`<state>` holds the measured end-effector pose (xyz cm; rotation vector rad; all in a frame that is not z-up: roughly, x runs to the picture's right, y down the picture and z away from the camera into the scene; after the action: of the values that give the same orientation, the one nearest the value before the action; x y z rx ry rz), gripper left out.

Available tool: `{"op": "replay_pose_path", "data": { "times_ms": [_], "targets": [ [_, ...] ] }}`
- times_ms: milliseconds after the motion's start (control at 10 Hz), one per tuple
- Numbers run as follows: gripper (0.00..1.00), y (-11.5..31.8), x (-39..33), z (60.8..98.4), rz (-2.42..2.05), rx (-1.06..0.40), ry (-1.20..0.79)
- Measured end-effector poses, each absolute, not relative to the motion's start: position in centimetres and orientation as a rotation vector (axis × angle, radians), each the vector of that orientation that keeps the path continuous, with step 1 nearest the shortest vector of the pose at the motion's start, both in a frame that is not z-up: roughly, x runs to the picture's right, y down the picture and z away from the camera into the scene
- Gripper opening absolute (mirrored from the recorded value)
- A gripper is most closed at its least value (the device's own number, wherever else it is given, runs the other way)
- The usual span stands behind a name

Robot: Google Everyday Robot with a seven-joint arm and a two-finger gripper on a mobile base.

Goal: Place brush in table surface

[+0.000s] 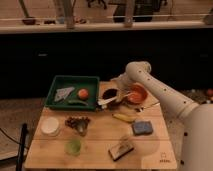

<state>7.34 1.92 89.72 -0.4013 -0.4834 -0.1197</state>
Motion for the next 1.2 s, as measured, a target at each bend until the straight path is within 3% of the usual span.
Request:
{"op": "replay_pose_path", "data": {
  "times_ms": [500,600,1000,1100,1200],
  "targets": [
    [0.79,2.1,7.9,90.9,-0.101,-0.446,-0.529],
    [0.73,2.1,7.9,91.0,-0.101,-0.450,-0.533],
    [0.31,2.1,8.3,90.9,-0.089,-0.458,-0.537],
    [0.24,2.1,8.4,90.9,-0.085,-0.459,-0.536],
    [0.10,2.1,8.6,90.8,-0.078,-0.460,-0.536]
  ]
}}
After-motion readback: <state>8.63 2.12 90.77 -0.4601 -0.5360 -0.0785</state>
